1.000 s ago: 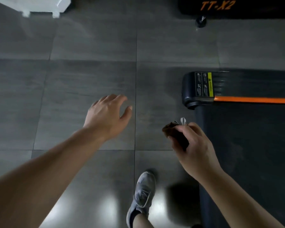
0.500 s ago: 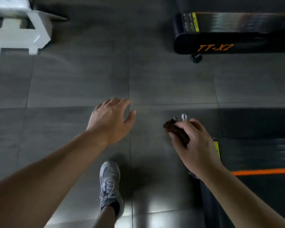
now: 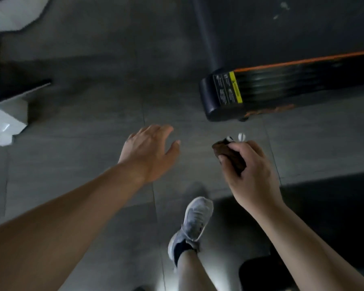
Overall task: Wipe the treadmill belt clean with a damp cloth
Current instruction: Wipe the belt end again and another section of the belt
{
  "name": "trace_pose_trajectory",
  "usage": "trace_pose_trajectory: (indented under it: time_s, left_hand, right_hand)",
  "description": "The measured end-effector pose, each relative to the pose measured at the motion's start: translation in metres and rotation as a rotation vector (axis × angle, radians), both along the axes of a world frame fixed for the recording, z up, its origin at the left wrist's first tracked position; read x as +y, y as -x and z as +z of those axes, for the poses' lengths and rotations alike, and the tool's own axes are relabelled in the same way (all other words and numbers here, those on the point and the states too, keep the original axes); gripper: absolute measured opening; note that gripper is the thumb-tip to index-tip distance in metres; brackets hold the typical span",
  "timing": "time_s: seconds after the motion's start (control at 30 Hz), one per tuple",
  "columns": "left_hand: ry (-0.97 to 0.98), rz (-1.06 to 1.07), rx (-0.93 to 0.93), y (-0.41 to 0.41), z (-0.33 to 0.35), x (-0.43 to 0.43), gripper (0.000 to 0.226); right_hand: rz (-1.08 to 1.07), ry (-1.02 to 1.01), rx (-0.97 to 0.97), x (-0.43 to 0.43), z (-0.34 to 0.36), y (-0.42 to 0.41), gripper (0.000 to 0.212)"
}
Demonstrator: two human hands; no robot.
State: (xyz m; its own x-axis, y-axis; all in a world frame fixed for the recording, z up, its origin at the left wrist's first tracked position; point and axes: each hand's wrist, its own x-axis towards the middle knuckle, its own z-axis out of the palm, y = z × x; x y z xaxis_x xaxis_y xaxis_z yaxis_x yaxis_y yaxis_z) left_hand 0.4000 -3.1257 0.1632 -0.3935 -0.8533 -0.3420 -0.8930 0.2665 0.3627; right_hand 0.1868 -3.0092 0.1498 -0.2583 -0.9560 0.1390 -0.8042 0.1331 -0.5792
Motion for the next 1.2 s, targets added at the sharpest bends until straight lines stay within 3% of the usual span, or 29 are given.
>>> trace_pose_trajectory:
  time_s: [0.37,0.9,1.2]
  left_hand:
    - [-0.021,0.154,0.088,0.114,-0.033,-0.204,0.046]
    - [-0.016,0.216,0.213,0.231,-0.143,-0.485,0.044]
    - [-0.029,0.403,0.457,0.286,-0.185,-0.536,0.069]
  right_hand:
    - [0.069,0.003,0.055,-0.229,-0.025,0.127,0.024]
    - [0.204,0.035,0.122,-0.595,-0.114,0.204,0.028]
    - [0.302,0.15,0.325,-0.762,-0.146,0.208,0.036]
